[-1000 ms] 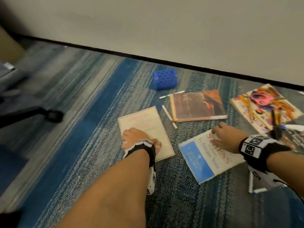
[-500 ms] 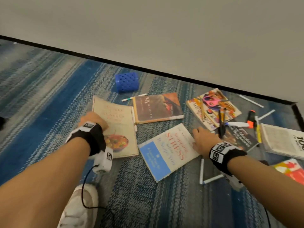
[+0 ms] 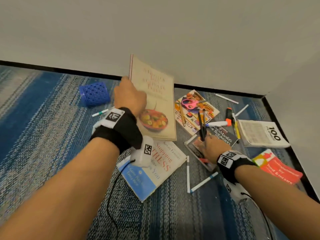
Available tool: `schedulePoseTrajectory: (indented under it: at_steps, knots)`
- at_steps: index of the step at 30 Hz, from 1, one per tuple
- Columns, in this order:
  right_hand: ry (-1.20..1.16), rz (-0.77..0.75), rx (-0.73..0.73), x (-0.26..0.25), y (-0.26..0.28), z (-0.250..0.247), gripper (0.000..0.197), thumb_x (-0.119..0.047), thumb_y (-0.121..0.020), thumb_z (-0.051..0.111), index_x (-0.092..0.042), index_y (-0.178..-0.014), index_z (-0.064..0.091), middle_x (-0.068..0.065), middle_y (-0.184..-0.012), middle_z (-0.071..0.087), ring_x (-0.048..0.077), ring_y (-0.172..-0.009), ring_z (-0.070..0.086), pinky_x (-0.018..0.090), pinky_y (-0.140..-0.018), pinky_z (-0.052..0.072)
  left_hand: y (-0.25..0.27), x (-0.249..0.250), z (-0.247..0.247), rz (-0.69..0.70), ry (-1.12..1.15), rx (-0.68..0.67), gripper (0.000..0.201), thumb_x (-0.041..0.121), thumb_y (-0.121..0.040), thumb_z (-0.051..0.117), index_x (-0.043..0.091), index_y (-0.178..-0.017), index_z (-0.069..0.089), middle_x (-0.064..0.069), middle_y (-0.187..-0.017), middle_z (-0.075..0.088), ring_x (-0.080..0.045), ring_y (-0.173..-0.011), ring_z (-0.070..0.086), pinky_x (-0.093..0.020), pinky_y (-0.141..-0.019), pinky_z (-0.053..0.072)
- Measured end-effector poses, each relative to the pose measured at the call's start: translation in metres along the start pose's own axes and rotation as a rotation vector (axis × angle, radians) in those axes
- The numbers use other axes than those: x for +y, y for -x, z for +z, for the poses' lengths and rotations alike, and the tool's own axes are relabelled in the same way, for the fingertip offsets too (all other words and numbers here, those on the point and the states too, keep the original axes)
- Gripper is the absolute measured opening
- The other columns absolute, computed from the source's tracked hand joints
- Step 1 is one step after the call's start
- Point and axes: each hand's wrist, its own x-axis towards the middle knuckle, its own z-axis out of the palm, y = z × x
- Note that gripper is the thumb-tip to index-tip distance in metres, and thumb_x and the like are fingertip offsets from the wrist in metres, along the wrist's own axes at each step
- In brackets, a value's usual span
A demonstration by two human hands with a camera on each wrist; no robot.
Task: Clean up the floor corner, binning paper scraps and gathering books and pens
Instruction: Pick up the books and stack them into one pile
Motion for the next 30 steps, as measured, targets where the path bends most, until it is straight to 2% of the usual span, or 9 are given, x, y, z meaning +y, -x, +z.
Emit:
schedulePoseTrajectory:
  at_steps: [4, 7, 10, 12, 15, 19, 23, 27, 30]
  knots:
    - [0.053, -0.139, 0.166, -0.023, -0.022, -0.006, 0.035, -0.029, -0.093, 0.047, -0.009, -0.122, 0.047, 0.011, -0.125, 0.048, 0.031, -0.113, 0.051, 0.044, -0.091, 0.048, 0.018, -0.054, 0.034, -0.17, 0.144, -0.114, 0.041, 0.007, -0.073, 0.065, 0.004, -0.113, 0.062, -0.016, -0.113, 0.068, -0.032, -0.106, 0.064, -0.039, -0.089, 0.054]
    - [0.053, -0.125, 0.165, -0.037, -0.043, 0.0, 0.044, -0.03, -0.092, 0.051, -0.007, -0.128, 0.042, 0.011, -0.133, 0.043, 0.031, -0.119, 0.049, 0.043, -0.096, 0.046, 0.033, -0.094, 0.052, -0.26, 0.151, -0.227, 0.04, -0.003, -0.083, 0.06, -0.001, -0.122, 0.051, -0.02, -0.122, 0.061, -0.034, -0.115, 0.058, -0.039, -0.096, 0.048]
    - [0.026, -0.01, 0.191, -0.039, -0.061, 0.011, 0.074, -0.048, -0.09, 0.052, -0.004, -0.144, 0.025, 0.015, -0.149, 0.029, 0.031, -0.137, 0.03, 0.044, -0.108, 0.037, 0.042, -0.131, 0.066, -0.317, -0.031, -0.406, 0.041, 0.008, -0.092, 0.055, -0.004, -0.129, 0.043, -0.02, -0.13, 0.056, -0.036, -0.119, 0.054, -0.035, -0.098, 0.044]
    - [0.022, 0.067, 0.193, -0.032, -0.07, 0.018, 0.09, -0.063, -0.087, 0.047, -0.008, -0.149, 0.014, 0.013, -0.157, 0.017, 0.031, -0.144, 0.018, 0.048, -0.112, 0.03, 0.043, -0.152, 0.072, -0.327, -0.007, -0.469, 0.045, 0.019, -0.09, 0.058, 0.006, -0.132, 0.045, -0.012, -0.131, 0.058, -0.033, -0.118, 0.056, -0.041, -0.1, 0.046]
    - [0.023, 0.089, 0.183, -0.019, -0.081, 0.019, 0.092, -0.073, -0.084, 0.038, -0.014, -0.151, 0.014, 0.005, -0.16, 0.012, 0.028, -0.147, 0.01, 0.052, -0.112, 0.025, 0.04, -0.184, 0.08, -0.319, 0.059, -0.485, 0.054, 0.041, -0.082, 0.056, 0.019, -0.131, 0.048, -0.002, -0.127, 0.062, -0.026, -0.115, 0.06, -0.046, -0.098, 0.048]
    - [0.261, 0.012, 0.25, -0.024, -0.086, 0.017, 0.077, -0.061, -0.093, 0.033, -0.008, -0.148, 0.019, 0.014, -0.148, 0.035, 0.031, -0.14, 0.027, 0.045, -0.107, 0.033, 0.043, -0.165, 0.07, -0.327, 0.016, -0.438, 0.04, 0.027, -0.096, 0.053, 0.011, -0.131, 0.044, -0.007, -0.129, 0.058, -0.029, -0.119, 0.055, -0.036, -0.099, 0.044]
    - [0.567, -0.173, 0.293, -0.035, -0.081, 0.016, 0.054, -0.017, -0.101, 0.023, 0.004, -0.148, 0.005, 0.027, -0.12, 0.059, 0.039, -0.113, 0.051, 0.043, -0.09, 0.047, 0.041, -0.159, 0.071, -0.35, -0.016, -0.413, 0.036, 0.024, -0.098, 0.051, 0.006, -0.128, 0.042, -0.012, -0.131, 0.056, -0.031, -0.119, 0.054, -0.038, -0.098, 0.044]
    - [0.737, -0.327, 0.296, -0.038, -0.071, -0.012, 0.052, -0.007, -0.099, 0.022, 0.008, -0.146, 0.005, 0.025, -0.111, 0.061, 0.039, -0.101, 0.06, 0.044, -0.084, 0.05, 0.039, -0.16, 0.071, -0.397, -0.001, -0.429, 0.036, 0.024, -0.097, 0.051, 0.007, -0.127, 0.041, -0.013, -0.131, 0.055, -0.032, -0.119, 0.054, -0.04, -0.099, 0.044]
    - [0.543, -0.278, 0.413, -0.034, -0.058, -0.058, 0.051, -0.004, -0.096, 0.027, 0.002, -0.145, 0.017, 0.022, -0.111, 0.058, 0.036, -0.093, 0.063, 0.041, -0.069, 0.051, 0.035, -0.149, 0.072, -0.437, 0.097, -0.389, 0.031, 0.016, -0.096, 0.051, 0.005, -0.124, 0.046, -0.014, -0.131, 0.057, -0.033, -0.117, 0.056, -0.042, -0.1, 0.046]
